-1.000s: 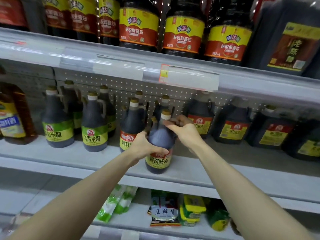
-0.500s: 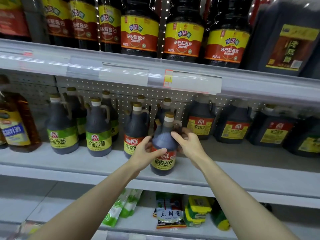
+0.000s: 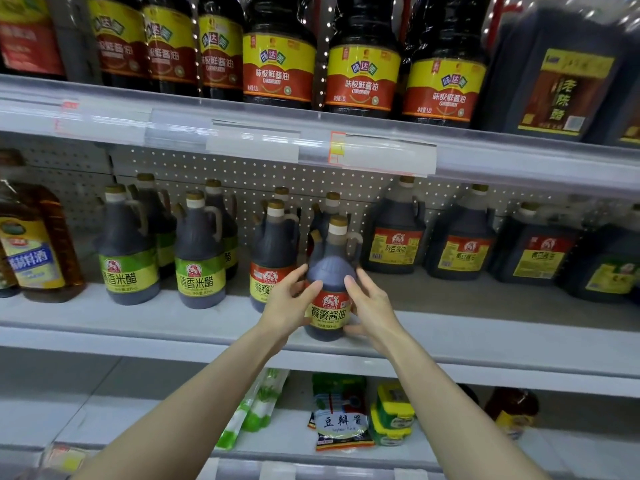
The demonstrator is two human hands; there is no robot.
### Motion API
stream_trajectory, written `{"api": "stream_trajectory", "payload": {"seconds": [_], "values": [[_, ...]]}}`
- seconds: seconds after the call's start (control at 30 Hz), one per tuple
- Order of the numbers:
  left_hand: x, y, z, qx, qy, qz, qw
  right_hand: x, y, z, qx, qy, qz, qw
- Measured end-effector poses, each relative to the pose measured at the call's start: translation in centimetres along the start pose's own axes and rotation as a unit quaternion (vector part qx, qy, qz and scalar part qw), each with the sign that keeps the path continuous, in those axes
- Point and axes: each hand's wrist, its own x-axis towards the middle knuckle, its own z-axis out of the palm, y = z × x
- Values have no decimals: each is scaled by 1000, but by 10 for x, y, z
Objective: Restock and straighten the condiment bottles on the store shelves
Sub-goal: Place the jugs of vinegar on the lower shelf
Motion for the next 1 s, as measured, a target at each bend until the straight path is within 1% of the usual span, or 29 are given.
{"api": "stream_trajectory", "payload": {"seconds": [0.33,0.7,1.0], "values": [[16,1,1,24,41,-10,999,14,3,1,-1,9,8,1000],[27,0,5,36,55,2,998,33,4,4,-14,20,20,1000],[38,-1,8,44,66,7,997,46,3,5,-14,20,10,1000]]}}
